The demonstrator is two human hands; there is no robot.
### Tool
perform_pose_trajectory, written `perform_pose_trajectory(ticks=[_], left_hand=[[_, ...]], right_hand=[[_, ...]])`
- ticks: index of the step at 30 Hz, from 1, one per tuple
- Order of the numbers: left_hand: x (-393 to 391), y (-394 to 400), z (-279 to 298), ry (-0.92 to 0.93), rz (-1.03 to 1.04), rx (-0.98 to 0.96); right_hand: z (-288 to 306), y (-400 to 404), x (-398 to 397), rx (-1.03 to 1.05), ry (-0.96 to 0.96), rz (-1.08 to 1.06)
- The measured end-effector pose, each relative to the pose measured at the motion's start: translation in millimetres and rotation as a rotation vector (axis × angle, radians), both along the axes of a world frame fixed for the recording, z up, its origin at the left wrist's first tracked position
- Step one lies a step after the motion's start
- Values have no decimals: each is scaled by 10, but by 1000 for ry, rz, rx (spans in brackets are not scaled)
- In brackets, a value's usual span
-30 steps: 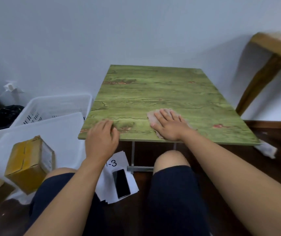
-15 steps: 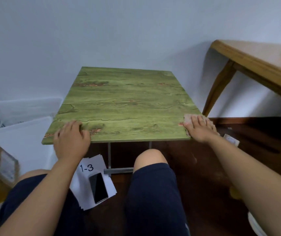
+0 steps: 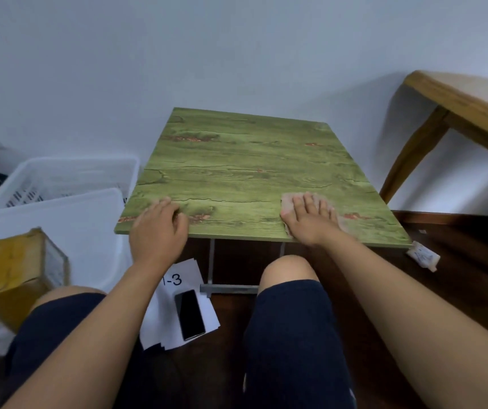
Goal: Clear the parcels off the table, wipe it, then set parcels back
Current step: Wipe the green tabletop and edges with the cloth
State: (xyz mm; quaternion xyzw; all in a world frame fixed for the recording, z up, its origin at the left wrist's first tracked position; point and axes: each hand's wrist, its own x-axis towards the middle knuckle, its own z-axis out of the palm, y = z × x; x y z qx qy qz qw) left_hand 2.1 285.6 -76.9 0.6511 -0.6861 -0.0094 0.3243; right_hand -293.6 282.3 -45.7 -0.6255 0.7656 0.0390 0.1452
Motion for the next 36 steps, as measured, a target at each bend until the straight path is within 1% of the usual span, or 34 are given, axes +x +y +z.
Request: perform_pose_trajectory(ticks=[3, 5, 6, 7, 9, 10, 12, 13, 15, 17, 20, 22, 24, 26, 28, 31, 32, 33, 34, 35, 36], left_hand=[[153, 8, 68, 216, -2, -71], [297, -31, 74, 267, 36, -142], [364, -55, 75, 288, 62, -137], [449, -76, 85, 318, 96, -95], [584, -119, 97, 425, 166, 89], [618, -131, 106, 528, 164, 196], [695, -134, 101, 778, 71, 363], [728, -106, 114, 872, 20, 407], [761, -77, 126, 944, -30, 431], [838, -43, 162, 1034, -1, 442], [965, -25, 193, 1227, 68, 502], [1030, -19, 191, 1292, 103, 525], [1072, -12, 193, 1343, 108, 505], [1105, -8, 194, 1340, 82, 485], [1140, -3, 199, 1291, 80, 469], [1210, -14, 171, 1337, 153, 455], [1236, -12, 165, 1360, 164, 453], [1254, -17, 162, 1368, 167, 450], [1272, -22, 158, 1373, 162, 446], [1285, -32, 158, 1378, 164, 436], [1291, -46, 169, 1372, 171, 418]], right_hand=[[-15, -97, 441, -14, -4, 107], [-26, -154, 736, -17, -7, 166], [-27, -174, 869, -19, -6, 193], [-29, -204, 1018, -20, -6, 222], [-23, -250, 1284, -25, -13, 269], [-15, -267, 1402, -24, -21, 290], [-20, -310, 1690, -18, -30, 344], [-33, -328, 1849, -17, -30, 376], [-46, -341, 2123, -26, -26, 437], [-55, -341, 2386, -38, -27, 500], [-83, -323, 2668, -54, -26, 604], [-113, -316, 2751, -81, 1, 695], [-146, -316, 2748, -133, 27, 780], [-180, -316, 2706, -204, 54, 846], [-205, -306, 2675, -267, 59, 884], [-227, -253, 2665, -327, 22, 914], [-203, -219, 2664, -334, -5, 921], [-180, -206, 2656, -324, -73, 915], [-118, -183, 2643, -304, -205, 883], [-72, -191, 2639, -273, -423, 816], [-32, -214, 2635, -221, -714, 707]])
